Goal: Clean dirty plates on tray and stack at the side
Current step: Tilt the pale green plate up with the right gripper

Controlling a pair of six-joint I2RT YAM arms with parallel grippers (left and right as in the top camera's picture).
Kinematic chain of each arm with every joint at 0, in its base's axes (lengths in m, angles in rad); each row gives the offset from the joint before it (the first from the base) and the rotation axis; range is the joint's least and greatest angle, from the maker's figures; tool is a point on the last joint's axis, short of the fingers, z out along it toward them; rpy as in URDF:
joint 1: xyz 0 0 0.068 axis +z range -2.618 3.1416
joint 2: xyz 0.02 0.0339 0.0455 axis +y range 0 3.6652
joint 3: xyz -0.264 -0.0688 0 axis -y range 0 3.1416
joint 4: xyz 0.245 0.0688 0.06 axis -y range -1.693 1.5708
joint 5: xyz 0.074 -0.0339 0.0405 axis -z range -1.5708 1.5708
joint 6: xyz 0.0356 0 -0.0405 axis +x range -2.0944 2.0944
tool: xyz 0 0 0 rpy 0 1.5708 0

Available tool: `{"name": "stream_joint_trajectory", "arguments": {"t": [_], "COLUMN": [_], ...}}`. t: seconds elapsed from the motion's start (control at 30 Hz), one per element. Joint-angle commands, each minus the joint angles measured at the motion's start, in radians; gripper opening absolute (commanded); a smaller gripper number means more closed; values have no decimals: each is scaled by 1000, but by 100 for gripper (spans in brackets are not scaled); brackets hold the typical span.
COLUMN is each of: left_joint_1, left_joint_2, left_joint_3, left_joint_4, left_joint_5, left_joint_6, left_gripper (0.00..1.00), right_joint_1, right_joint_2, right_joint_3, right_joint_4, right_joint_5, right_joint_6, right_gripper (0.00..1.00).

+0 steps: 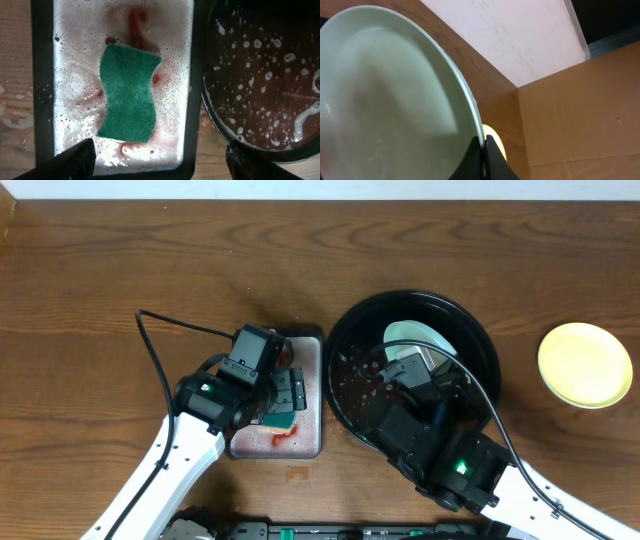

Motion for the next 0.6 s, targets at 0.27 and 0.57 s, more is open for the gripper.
{"name": "stream_joint_trajectory", "arguments": {"t": [0.27, 0.57], "left_joint_1": [5, 5], "left_joint_2": [-1, -1], "left_joint_3": [29, 29], "left_joint_4": [-2, -2], "left_joint_5": [2, 2], "left_joint_6": [-5, -5], "left_gripper": [84, 84], "right_joint_1": [5, 5], "right_joint_2": [-9, -9], "right_joint_3": [3, 3], "right_joint_4": [-1, -1], "right_joint_5": [77, 77], "right_joint_6": [8, 8], "right_gripper": [1, 1]}}
